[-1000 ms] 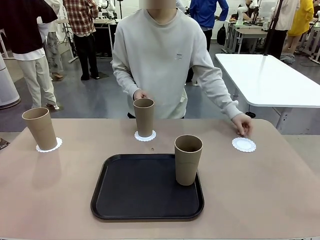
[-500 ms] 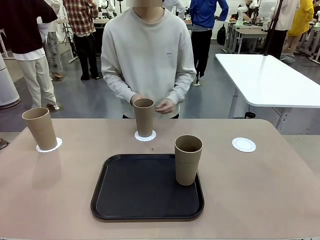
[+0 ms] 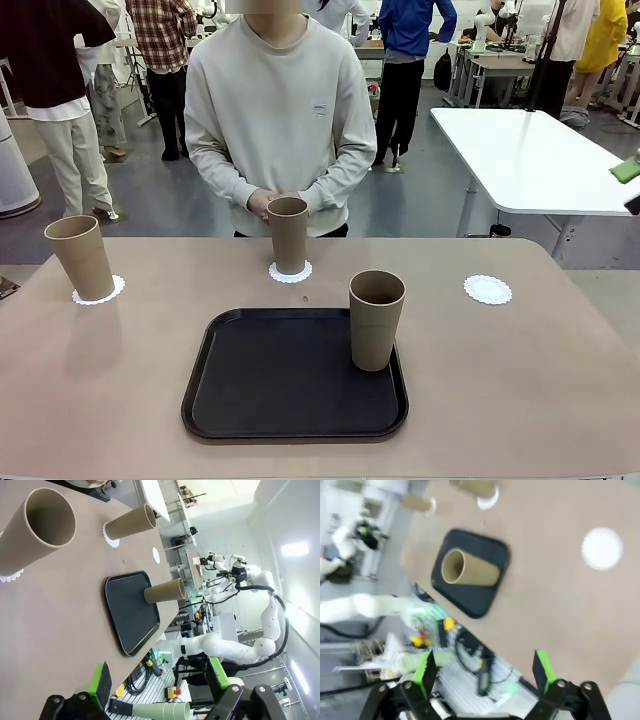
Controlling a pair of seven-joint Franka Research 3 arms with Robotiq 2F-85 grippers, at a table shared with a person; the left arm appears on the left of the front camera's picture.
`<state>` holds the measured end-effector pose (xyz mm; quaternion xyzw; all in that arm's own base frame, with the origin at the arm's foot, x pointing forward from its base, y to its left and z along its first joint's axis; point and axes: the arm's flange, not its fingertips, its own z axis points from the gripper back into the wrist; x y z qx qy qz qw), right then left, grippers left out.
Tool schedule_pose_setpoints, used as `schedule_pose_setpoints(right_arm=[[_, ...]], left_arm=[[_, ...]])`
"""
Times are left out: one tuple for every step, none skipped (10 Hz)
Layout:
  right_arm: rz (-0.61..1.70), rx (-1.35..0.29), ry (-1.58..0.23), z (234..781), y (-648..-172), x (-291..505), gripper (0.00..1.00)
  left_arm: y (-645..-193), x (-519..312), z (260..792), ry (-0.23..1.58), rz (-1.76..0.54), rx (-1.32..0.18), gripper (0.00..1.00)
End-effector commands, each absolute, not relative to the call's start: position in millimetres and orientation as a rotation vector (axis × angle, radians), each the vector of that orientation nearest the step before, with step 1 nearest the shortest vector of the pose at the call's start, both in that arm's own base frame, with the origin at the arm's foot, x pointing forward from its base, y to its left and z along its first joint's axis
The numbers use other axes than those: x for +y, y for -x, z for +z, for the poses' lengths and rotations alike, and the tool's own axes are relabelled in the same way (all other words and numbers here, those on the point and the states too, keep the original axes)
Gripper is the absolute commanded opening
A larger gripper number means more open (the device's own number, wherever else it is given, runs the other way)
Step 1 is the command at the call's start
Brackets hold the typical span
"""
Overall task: Place coasters on the table and set cups on them.
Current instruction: Take one Reusable plastic cup from the Flat Tray and place it on a coaster set by the human.
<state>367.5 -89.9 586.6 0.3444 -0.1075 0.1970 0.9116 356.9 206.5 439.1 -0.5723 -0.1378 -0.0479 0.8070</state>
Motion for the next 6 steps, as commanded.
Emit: schedule_pose_setpoints(right_arm=[[0.650, -0.391, -0.558, 582, -366, -62, 1.00], [0.711, -0.424, -0.487, 581, -362, -36, 1.00], [0.787, -0.437, -0.421, 578, -355, -8, 1.00], [0.836, -0.434, -0.414, 574, -350, 10, 1.00], [0.870, -0.419, -0.410, 568, -348, 19, 1.00], [0.891, -0.399, -0.383, 559, -348, 23, 1.00]], left_arm=[[-356, 207, 439, 1.228, -0.099, -0.309, 1.00], [-356, 207, 439, 1.228, -0.099, -0.309, 1.00], [-356, 207, 439, 1.228, -0.099, -0.309, 1.00], [-356, 207, 439, 1.228, -0.099, -0.309, 1.00], [-356, 207, 439, 1.228, -0.099, -0.309, 1.00], [-356, 207, 439, 1.228, -0.099, -0.309, 1.00]])
